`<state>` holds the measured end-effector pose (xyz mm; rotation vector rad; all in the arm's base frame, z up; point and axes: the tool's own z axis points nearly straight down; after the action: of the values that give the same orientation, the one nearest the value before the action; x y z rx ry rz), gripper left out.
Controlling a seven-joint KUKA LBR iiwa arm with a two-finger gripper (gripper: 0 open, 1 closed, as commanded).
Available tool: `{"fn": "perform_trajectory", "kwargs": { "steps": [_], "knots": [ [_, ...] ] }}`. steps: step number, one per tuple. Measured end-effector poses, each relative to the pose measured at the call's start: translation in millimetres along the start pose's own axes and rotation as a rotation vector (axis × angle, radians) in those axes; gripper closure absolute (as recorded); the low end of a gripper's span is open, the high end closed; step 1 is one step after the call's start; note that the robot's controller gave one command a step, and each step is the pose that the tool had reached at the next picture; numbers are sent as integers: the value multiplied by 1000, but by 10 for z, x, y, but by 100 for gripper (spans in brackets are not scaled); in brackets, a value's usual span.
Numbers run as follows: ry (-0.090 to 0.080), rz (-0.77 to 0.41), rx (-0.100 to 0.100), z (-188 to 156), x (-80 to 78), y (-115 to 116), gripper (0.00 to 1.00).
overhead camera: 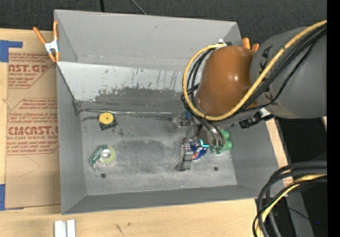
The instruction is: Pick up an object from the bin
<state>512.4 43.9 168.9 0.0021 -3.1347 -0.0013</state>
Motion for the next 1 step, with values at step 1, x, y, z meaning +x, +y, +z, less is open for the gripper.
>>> {"fn": "perform_trajectory", "kwargs": {
  "steps": [1],
  "knots": [
    [-5,-177,4,1013,-77,-1480,0]
  ]
}}
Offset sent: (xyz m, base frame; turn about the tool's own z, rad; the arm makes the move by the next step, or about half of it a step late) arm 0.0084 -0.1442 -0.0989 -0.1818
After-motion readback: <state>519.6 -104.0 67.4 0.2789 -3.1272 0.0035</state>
